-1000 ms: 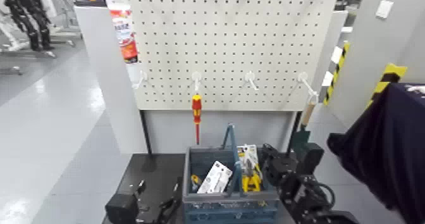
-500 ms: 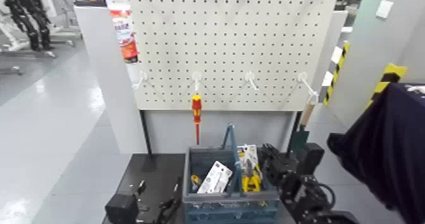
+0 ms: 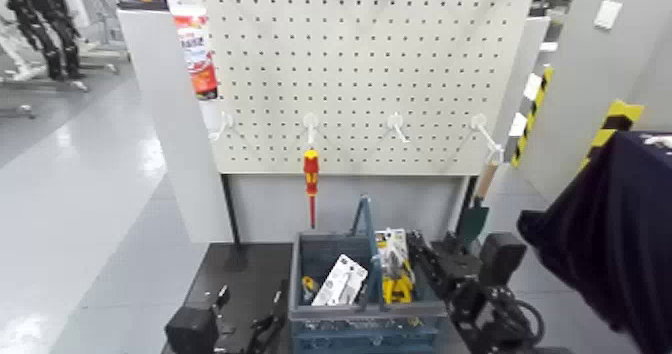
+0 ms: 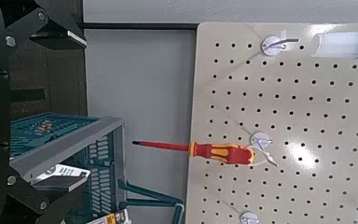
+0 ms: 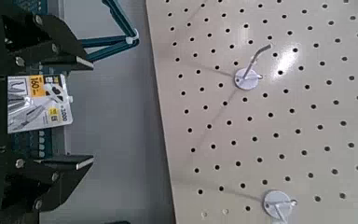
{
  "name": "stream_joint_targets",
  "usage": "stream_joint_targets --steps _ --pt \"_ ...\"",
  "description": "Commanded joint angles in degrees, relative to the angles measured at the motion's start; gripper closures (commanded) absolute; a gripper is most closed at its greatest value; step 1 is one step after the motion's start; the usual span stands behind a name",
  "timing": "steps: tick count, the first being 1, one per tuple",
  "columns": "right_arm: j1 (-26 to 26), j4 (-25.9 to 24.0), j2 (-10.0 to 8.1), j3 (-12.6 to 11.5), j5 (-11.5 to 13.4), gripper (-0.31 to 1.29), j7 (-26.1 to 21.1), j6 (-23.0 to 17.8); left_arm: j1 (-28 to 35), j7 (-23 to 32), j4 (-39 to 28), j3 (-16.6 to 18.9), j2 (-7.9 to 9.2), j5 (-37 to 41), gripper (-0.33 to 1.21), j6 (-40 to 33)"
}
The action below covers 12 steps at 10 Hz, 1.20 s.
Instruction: Put the tool with the wooden handle into the crate.
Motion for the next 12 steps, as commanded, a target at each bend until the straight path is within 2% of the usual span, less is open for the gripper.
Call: stream_joint_targets --steps 1,4,6,9,12 --pt "5.00 -7.94 0.05 -0.95 3.25 0.10 -1.49 1.39 0.09 0.04 -0.08 0.05 -0.02 0.00 0.26 0.01" --pt "10.98 -15.15 -0.13 -1.39 5.89 0.10 -3.69 3.76 0.27 0.04 -0.17 0.32 -0.20 0.00 0.26 0.01" --pt "14.94 -19.19 0.05 -2.62 8.00 0.10 -4.04 5.16 0.27 0.04 -0.17 0.32 -0.29 0.00 0.26 0.01" --pt "20.91 -23.58 0.84 -3.50 10.98 0.10 -4.83 4.73 0.36 0.04 -0.17 0.40 -0.38 0.00 0.26 0.01" --pt "25.40 -25.78 2.86 -5.43 13.89 0.10 -4.31 2.35 0.53 -0.05 -0.17 0.49 -0.38 0.00 0.26 0.01"
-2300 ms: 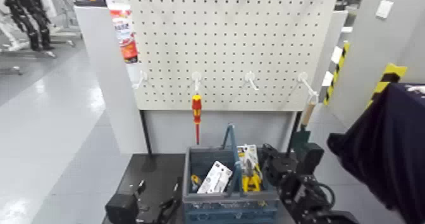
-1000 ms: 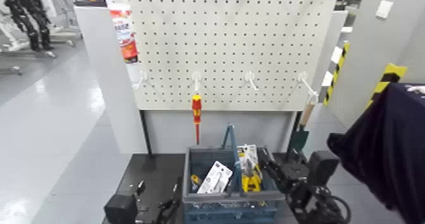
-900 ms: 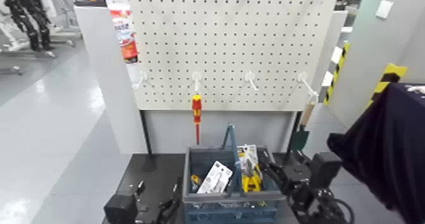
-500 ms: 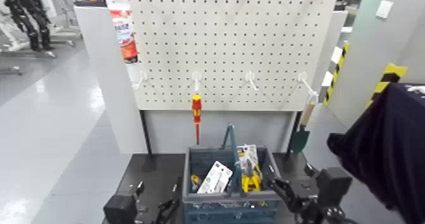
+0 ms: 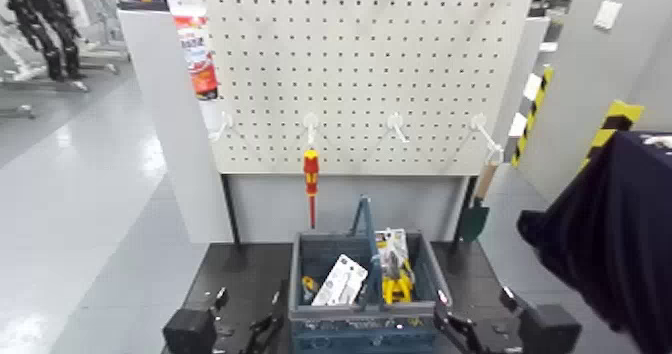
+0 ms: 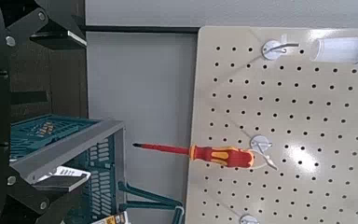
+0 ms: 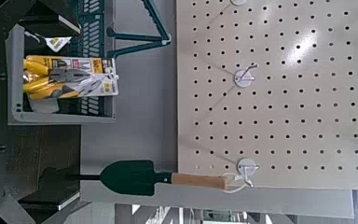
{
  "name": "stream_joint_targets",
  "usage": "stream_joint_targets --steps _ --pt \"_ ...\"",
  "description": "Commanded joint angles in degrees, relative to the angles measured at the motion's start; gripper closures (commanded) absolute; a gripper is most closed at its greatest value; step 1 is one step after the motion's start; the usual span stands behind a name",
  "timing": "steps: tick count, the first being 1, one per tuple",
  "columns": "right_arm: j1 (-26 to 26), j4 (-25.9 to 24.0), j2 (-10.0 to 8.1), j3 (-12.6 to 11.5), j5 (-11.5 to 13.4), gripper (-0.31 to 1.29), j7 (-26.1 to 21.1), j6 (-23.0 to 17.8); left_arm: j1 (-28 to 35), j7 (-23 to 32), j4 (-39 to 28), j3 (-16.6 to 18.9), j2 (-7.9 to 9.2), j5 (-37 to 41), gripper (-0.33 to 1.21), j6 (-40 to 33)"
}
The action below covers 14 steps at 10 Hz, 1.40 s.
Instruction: Put the tool with the wooden handle into the crate.
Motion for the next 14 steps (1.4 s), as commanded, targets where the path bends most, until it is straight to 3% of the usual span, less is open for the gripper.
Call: stream_joint_targets --steps 1,2,4,6,7,9,14 --pt "2.53 -1.01 1.43 -1.27 1.52 0.10 0.49 -1.31 0.08 -0.06 0.00 0.02 0.00 0.00 0.26 0.09" --pt "2.53 -1.01 1.43 -1.27 1.60 0.10 1.02 -1.48 0.08 -0.06 -0.09 -0.06 0.09 0.00 0.26 0.18" --pt "2.17 -1.01 1.96 -3.73 1.43 0.10 4.71 -1.48 0.08 -0.06 -0.09 -0.06 0.09 0.00 0.26 0.18" --pt "-0.29 -1.01 2.22 -9.01 0.99 0.10 11.48 2.12 -0.01 -0.06 0.00 -0.06 0.00 0.00 0.26 0.09" --pt "-2.48 -0.57 1.52 -12.00 0.99 0.10 16.22 4.49 -0.10 -0.06 0.09 -0.15 0.09 0.09 0.26 0.09" --pt "-6.97 1.01 -1.29 -15.33 -0.33 0.10 21.23 7.66 -0.19 -0.06 0.35 -0.24 0.09 0.26 0.26 -0.09" --pt "-18.48 11.56 -9.73 -15.77 -1.47 0.10 27.91 10.20 -0.62 -0.06 0.62 -0.94 0.53 0.97 0.26 -0.35"
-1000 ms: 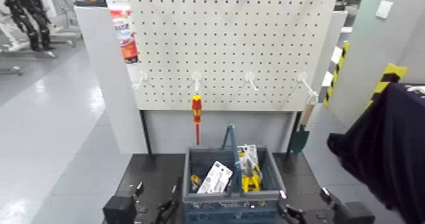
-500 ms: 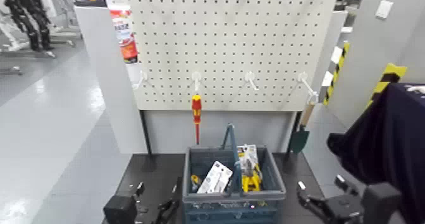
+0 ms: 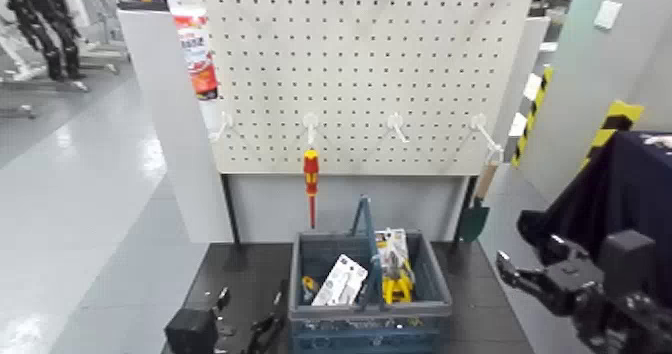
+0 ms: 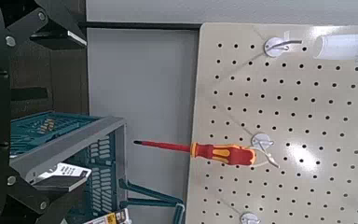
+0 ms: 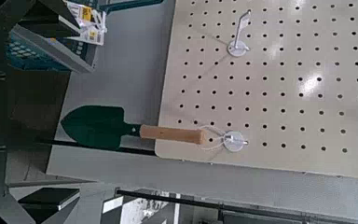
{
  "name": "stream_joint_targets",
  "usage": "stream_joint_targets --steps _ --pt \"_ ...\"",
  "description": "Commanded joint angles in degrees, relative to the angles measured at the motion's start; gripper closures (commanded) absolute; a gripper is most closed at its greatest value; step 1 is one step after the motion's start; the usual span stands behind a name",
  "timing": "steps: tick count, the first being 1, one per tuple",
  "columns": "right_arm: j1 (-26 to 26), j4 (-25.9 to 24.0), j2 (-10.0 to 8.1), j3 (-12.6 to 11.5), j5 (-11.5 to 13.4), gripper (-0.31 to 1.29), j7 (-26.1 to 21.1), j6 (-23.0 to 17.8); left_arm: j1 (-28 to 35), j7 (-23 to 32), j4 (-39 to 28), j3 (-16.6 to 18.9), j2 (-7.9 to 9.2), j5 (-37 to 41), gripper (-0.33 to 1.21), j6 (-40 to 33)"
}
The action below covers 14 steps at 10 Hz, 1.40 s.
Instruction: Put the tool with the wooden handle into the crate.
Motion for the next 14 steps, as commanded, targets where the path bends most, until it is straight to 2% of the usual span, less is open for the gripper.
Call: stream_joint_targets --steps 1,3,5,8,12,14 --pt "-6.08 7.70 -4.61 0.94 -1.30 0.10 2.47 -0.01 -0.27 0.00 0.21 -0.37 0.19 0.23 0.26 -0.14" --pt "-11.09 14.47 -7.51 2.52 -2.88 0.10 4.75 -1.68 -0.44 0.00 0.30 -0.54 0.28 0.32 0.26 -0.14" --pt "-15.48 19.83 -9.10 4.19 -3.23 0.10 5.72 -3.08 -0.44 0.00 0.39 -0.54 0.19 0.32 0.26 -0.14" --pt "-22.25 30.03 -10.85 8.58 -4.73 0.10 6.95 -6.42 -0.53 0.00 0.65 -0.54 0.11 0.32 0.26 -0.23" --pt "-30.16 41.98 -10.85 13.24 -5.69 0.10 8.00 -12.05 -0.79 0.00 0.91 -0.72 0.11 0.32 0.26 -0.23" --pt "-32.44 45.23 -10.41 14.12 -5.52 0.10 8.27 -13.45 -0.88 0.00 1.09 -0.81 0.02 0.32 0.26 -0.23"
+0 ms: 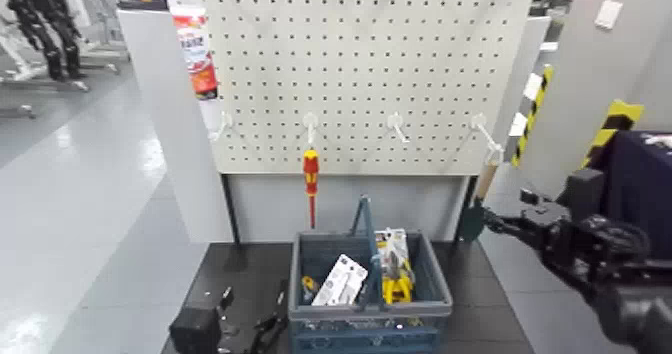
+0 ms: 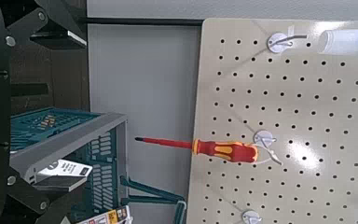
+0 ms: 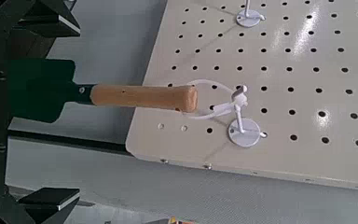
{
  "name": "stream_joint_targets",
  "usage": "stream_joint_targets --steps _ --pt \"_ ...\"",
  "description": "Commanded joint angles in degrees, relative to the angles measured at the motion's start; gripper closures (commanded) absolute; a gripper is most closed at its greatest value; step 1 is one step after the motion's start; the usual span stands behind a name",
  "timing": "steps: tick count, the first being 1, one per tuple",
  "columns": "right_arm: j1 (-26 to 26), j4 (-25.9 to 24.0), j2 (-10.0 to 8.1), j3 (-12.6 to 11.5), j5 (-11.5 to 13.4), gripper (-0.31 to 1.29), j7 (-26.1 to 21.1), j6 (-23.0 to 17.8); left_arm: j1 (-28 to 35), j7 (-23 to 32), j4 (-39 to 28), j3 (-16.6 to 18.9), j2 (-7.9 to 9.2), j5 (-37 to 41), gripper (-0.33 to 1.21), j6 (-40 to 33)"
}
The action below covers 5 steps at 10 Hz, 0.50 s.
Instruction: Put the tool with the wooden handle into the crate.
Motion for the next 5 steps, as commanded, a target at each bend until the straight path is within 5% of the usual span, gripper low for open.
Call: stream_joint_targets --steps 1,5 --pt "-2.79 3.90 0.74 0.71 0.60 0.10 0.60 -1.83 -0.11 0.00 0.10 -0.05 -0.05 0.00 0.26 -0.09" --pt "-6.04 8.39 1.79 1.50 0.60 0.14 1.04 -4.12 -0.38 0.00 0.27 -0.31 -0.14 0.00 0.26 -0.09"
